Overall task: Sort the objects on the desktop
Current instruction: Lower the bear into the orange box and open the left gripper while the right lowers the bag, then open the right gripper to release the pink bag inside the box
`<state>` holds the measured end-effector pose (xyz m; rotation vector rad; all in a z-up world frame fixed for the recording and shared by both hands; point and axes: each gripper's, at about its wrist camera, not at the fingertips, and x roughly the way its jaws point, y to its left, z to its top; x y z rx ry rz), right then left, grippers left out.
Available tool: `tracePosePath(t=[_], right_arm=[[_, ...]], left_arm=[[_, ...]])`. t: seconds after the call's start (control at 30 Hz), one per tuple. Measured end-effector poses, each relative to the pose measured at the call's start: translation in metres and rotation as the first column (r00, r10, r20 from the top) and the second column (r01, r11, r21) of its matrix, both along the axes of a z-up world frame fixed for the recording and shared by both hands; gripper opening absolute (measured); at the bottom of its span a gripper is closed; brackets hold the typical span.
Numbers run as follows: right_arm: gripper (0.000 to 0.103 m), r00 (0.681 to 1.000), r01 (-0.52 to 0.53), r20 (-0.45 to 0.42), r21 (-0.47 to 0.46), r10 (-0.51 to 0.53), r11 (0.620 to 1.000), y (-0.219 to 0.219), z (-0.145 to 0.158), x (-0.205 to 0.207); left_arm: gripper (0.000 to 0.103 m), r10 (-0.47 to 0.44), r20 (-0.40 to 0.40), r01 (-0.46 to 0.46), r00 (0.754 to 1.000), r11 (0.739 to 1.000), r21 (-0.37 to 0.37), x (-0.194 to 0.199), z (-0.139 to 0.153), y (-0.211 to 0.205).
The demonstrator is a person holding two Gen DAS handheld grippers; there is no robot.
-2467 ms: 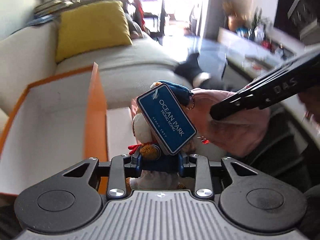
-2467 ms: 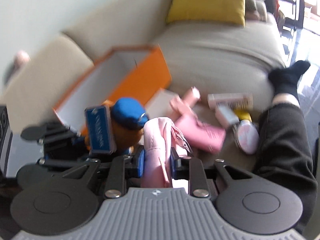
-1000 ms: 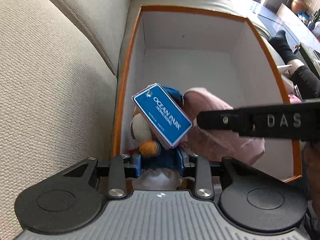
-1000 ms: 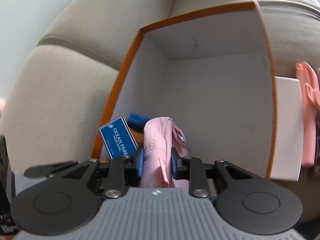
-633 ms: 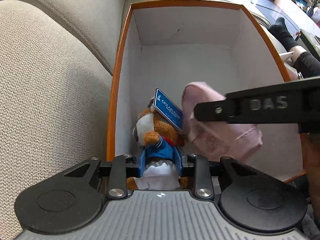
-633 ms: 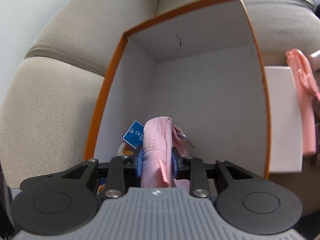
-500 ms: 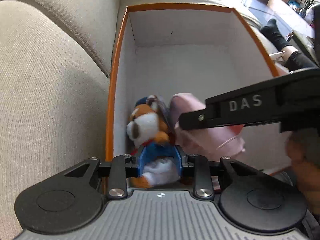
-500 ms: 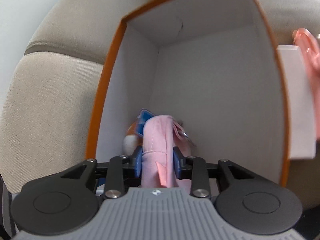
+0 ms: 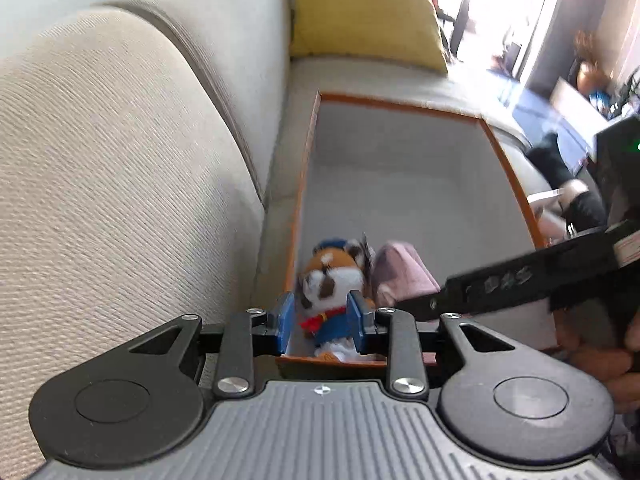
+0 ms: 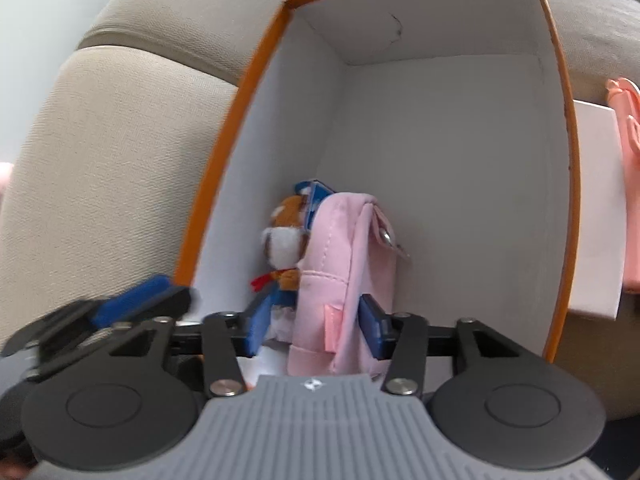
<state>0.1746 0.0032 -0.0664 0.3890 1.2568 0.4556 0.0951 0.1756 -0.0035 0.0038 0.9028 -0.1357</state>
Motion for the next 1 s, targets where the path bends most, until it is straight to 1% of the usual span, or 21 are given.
tracePosePath(t=[0.03,0.1,0.13,0.23,0.3,0.33,0.37,0.43,0.5,0.6,0.67,0.73,0.77,0.87,1.0], right_arm=[[0.032,1.0,0.012,-0.007,0.0,-0.012,1.0,0.0,-0.003,0.002],[0.031,0.998,0.055,-0.016,0.037,-0.054,0.998,-0.002,-0.006,0.005],[0.03,0.997,0.074,-0.02,0.048,-0.073,0.996,-0.001,-0.007,0.006],[0.027,0.993,0.112,-0.046,0.081,-0.108,0.99,0.004,-0.013,0.012],[0.026,0.99,0.125,-0.073,0.108,-0.117,0.986,0.009,-0.018,0.016],[0.026,0.99,0.127,-0.073,0.126,-0.118,0.984,0.011,-0.019,0.018],[0.025,0.991,0.124,-0.072,0.134,-0.115,0.983,0.014,-0.02,0.019],[0.025,0.991,0.123,-0.073,0.161,-0.112,0.979,0.016,-0.021,0.017],[0.025,0.992,0.117,-0.061,0.139,-0.109,0.983,0.018,-0.021,0.016],[0.025,0.994,0.095,-0.059,0.109,-0.089,0.989,0.018,-0.024,0.013],[0.027,0.997,0.075,-0.033,0.087,-0.072,0.993,0.02,-0.021,0.009],[0.032,0.998,0.059,-0.013,0.076,-0.058,0.995,0.021,-0.017,0.007],[0.037,0.999,0.054,-0.006,0.075,-0.054,0.996,0.02,-0.015,0.006],[0.045,0.999,0.05,0.001,0.093,-0.05,0.994,0.018,-0.011,0.003],[0.046,0.999,0.041,0.021,0.092,-0.043,0.995,0.016,-0.008,0.001]], left_arm=[[0.034,0.006,0.023,-0.007,1.0,1.0,0.025,0.001,0.004,0.0],[0.034,0.021,0.056,-0.025,0.998,0.998,0.063,0.001,0.008,0.002],[0.034,0.032,0.042,-0.035,0.999,0.997,0.067,0.002,0.007,0.003],[0.034,0.053,-0.047,-0.051,0.997,0.998,0.042,0.015,-0.003,0.004],[0.034,0.053,-0.081,-0.051,0.995,0.998,0.031,0.019,-0.013,0.005],[0.034,0.052,-0.091,-0.05,0.995,0.998,0.023,0.02,-0.016,0.003],[0.033,0.045,-0.096,-0.045,0.994,0.999,0.004,0.021,-0.019,0.004],[0.033,0.04,-0.088,-0.039,0.995,0.999,0.013,0.021,-0.021,0.0],[0.033,0.03,-0.087,-0.028,0.996,0.999,0.016,0.021,-0.021,-0.003],[0.033,0.037,-0.092,-0.037,0.995,0.999,0.006,0.022,-0.024,-0.001],[0.032,0.041,-0.088,-0.041,0.995,0.999,-0.001,0.022,-0.024,-0.001],[0.033,0.044,-0.081,-0.044,0.996,0.999,0.005,0.021,-0.023,-0.002],[0.033,0.045,-0.076,-0.044,0.996,0.999,0.009,0.019,-0.022,-0.003],[0.033,0.057,-0.055,-0.057,0.997,0.998,-0.001,0.015,-0.017,-0.002],[0.033,0.066,-0.027,-0.066,0.997,0.998,0.001,0.007,-0.008,0.0]])
